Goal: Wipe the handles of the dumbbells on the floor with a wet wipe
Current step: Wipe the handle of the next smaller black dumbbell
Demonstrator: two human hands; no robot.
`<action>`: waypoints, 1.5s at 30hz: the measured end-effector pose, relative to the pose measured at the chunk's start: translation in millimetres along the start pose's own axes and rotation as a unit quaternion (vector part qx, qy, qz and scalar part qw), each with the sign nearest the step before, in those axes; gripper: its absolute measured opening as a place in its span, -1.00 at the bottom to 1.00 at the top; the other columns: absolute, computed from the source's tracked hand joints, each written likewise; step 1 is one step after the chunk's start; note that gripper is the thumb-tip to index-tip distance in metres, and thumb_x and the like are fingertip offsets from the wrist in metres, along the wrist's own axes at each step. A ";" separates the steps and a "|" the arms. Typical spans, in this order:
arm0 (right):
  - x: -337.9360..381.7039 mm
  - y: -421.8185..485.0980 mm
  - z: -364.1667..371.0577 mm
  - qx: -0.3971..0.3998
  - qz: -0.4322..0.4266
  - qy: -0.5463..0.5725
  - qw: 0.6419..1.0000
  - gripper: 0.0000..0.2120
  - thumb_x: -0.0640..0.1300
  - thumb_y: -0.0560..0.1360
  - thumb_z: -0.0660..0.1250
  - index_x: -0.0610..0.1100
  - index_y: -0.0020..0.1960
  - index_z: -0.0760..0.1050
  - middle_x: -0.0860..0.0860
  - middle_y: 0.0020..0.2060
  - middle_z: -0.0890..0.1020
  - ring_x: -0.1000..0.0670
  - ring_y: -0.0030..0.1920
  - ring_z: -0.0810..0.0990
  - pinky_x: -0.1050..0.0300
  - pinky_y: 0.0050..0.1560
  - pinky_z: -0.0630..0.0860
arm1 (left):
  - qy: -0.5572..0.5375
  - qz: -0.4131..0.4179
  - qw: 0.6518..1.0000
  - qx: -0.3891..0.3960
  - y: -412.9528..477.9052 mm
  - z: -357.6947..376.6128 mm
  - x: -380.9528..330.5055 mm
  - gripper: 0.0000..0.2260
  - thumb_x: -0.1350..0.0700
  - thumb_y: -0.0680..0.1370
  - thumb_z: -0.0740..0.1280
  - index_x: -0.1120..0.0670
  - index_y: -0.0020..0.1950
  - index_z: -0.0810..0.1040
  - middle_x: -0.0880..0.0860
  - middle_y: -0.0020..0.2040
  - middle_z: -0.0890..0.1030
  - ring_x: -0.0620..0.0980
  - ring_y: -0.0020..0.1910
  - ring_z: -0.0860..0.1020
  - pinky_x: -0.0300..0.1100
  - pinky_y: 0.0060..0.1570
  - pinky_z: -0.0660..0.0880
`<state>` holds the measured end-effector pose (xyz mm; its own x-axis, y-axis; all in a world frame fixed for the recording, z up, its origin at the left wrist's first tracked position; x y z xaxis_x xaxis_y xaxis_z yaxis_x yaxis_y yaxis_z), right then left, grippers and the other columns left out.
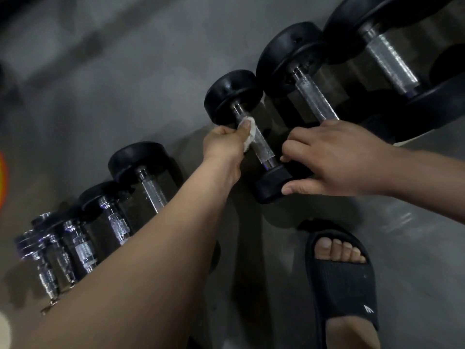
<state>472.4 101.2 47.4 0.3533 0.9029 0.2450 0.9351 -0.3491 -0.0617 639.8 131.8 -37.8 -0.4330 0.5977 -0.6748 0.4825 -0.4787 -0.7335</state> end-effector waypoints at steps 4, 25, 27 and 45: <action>-0.2 1.2 -0.6 -0.001 0.003 -0.003 1.000 -0.38 0.50 0.49 0.05 -0.01 0.13 0.47 0.02 -0.02 0.55 -0.08 -0.10 0.62 -0.01 -0.06 0.48 | 0.279 0.040 0.959 0.042 -19.3 -5.9 16.0 -0.70 -0.03 0.50 0.52 0.06 -0.23 0.47 0.02 -0.38 0.56 -0.03 -0.37 0.50 -0.24 -0.34 0.48; 0.0 -0.5 -0.2 -0.003 0.003 -0.002 1.000 -0.37 0.50 0.49 0.06 -0.02 0.13 0.47 0.01 -0.03 0.54 -0.09 -0.10 0.62 -0.05 -0.04 0.51 | 0.317 0.180 0.929 -0.065 -23.9 -17.8 -16.9 -0.67 -0.04 0.44 0.56 0.07 -0.27 0.47 -0.09 -0.45 0.46 -0.21 -0.52 0.36 -0.31 -0.49 0.30; -0.5 -0.7 0.3 -0.001 0.003 -0.004 1.000 -0.37 0.50 0.50 0.05 -0.02 0.14 0.47 0.01 -0.02 0.54 -0.10 -0.09 0.62 -0.05 -0.03 0.50 | 0.284 0.240 0.923 -0.104 -24.2 -21.1 -38.0 -0.73 0.02 0.47 0.54 0.08 -0.23 0.49 -0.11 -0.41 0.47 -0.24 -0.48 0.38 -0.34 -0.42 0.30; 0.3 -0.5 -1.5 0.012 0.001 0.003 1.000 -0.39 0.47 0.51 0.09 -0.04 0.14 0.48 0.01 -0.03 0.53 -0.09 -0.13 0.60 -0.03 -0.06 0.51 | 0.639 0.542 0.542 0.070 -47.4 15.0 -29.3 -0.57 0.00 0.64 0.17 -0.01 0.52 0.41 0.02 0.50 0.42 0.12 0.30 0.24 0.01 0.23 0.30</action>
<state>472.0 101.3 48.9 0.3543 0.9012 0.2497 0.9351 -0.3442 -0.0846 618.2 127.3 15.6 0.9704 -0.1672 -0.1744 -0.1736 -0.9846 -0.0219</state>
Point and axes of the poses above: each hand's wrist, its own y-axis towards the middle knuckle, its own z-axis out of the palm, x = y × z, the point moved 8 cm from there along y, towards the middle knuckle
